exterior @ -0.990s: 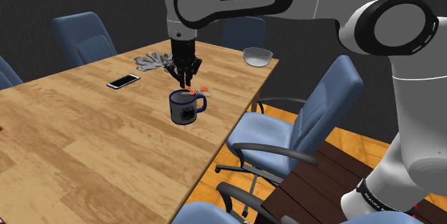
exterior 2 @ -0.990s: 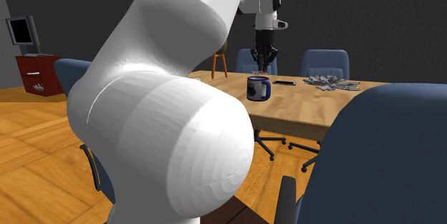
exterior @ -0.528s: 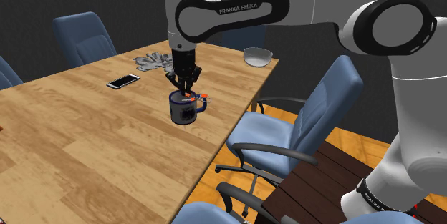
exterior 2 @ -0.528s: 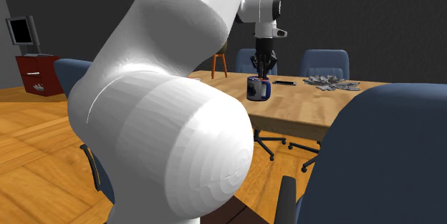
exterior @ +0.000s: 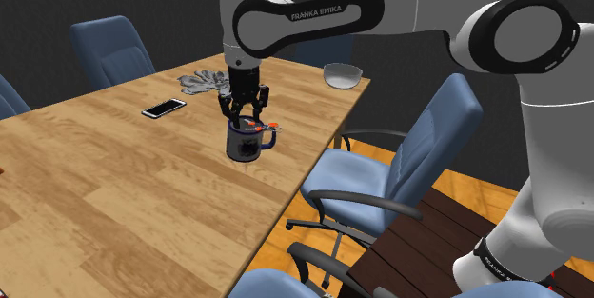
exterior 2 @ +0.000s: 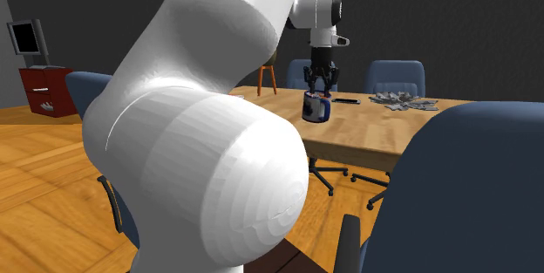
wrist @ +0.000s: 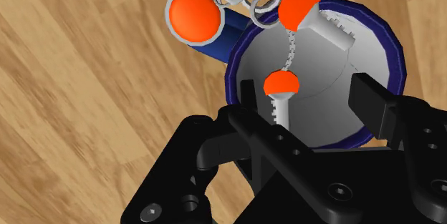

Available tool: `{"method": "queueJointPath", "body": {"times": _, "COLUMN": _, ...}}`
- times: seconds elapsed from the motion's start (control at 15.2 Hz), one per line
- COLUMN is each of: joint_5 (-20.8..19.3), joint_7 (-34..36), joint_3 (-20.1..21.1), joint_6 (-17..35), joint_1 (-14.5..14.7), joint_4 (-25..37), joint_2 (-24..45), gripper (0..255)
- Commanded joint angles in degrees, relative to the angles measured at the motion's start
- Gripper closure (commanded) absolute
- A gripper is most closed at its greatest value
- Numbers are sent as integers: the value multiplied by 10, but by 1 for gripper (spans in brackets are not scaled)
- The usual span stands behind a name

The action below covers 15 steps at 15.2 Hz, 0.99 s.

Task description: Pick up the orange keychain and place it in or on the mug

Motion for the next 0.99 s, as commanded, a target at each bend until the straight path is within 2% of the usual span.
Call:
{"method": "queueJointPath", "body": {"times": 0.0, "joint_5": 0, "joint_7": 0, "joint_3": 0, "joint_6": 0, "joint_1": 0, "joint_4": 0, "joint_2": 0, "gripper": 0}}
{"method": "queueJointPath", "body": {"times": 0.2, "joint_5": 0, "joint_7": 0, "joint_3": 0, "joint_6": 0, "joint_1": 0, "joint_4": 0, "joint_2": 0, "gripper": 0}}
{"method": "queueJointPath", "body": {"times": 0.46, "joint_5": 2, "joint_7": -5, "joint_3": 2, "joint_6": -73, "joint_1": 9, "joint_4": 74, "joint_2": 0, "gripper": 0}}
{"method": "queueJointPath", "body": {"times": 0.92, "joint_5": 2, "joint_7": -5, "joint_3": 2, "joint_6": -73, "joint_1": 9, "joint_4": 74, "joint_2": 0, "gripper": 0}}
